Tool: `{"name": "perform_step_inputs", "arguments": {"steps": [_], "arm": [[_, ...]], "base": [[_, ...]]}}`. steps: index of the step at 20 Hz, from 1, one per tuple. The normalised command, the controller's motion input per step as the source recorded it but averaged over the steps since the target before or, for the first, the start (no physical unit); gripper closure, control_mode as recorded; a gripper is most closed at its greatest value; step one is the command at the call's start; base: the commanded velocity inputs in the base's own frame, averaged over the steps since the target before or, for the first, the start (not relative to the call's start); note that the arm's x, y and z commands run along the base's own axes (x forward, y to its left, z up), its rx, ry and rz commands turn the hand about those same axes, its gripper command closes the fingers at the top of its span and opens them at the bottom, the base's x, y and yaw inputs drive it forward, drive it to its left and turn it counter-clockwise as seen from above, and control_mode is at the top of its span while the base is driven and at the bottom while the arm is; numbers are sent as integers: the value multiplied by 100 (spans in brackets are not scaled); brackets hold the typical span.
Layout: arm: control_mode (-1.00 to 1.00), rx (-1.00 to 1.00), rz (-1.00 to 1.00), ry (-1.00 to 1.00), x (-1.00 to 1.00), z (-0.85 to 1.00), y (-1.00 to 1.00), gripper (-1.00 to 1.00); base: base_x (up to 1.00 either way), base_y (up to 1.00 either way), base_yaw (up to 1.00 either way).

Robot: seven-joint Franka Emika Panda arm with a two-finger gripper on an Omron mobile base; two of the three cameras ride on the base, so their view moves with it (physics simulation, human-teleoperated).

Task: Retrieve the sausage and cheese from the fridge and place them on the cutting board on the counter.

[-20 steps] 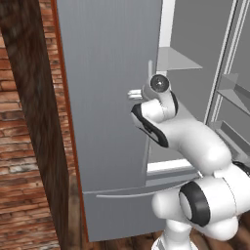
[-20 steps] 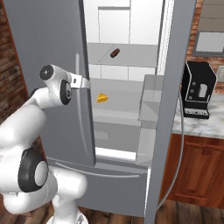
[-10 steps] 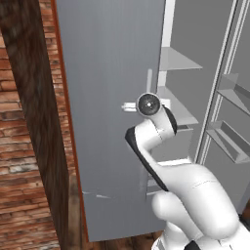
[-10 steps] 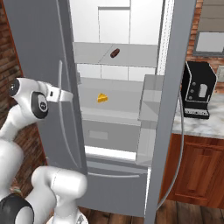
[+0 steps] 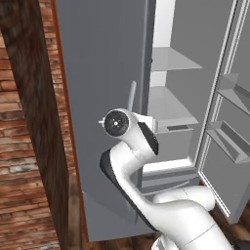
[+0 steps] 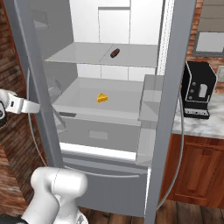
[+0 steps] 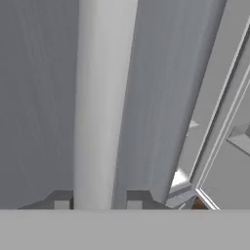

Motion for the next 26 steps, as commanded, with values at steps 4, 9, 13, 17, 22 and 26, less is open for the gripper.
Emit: {"name": "perform_step_inputs", "arguments": {"steps": [4, 9, 13, 17, 22, 26], "arm": [[-100, 0, -8, 0, -60, -22, 62, -100], [-100, -5, -10, -13, -36, -7, 27, -100], [-100, -28, -16, -51, -97, -27, 59, -100], [-100, -10, -10, -24, -92, 17, 63, -100], [-100, 0, -14, -3, -9, 17, 97, -100], [-100, 0, -31, 1, 49, 3, 100, -100]], "base": [[0, 0, 0], [0, 0, 0], [0, 0, 0], [0, 0, 0], [0, 0, 0], [0, 0, 0]]}}
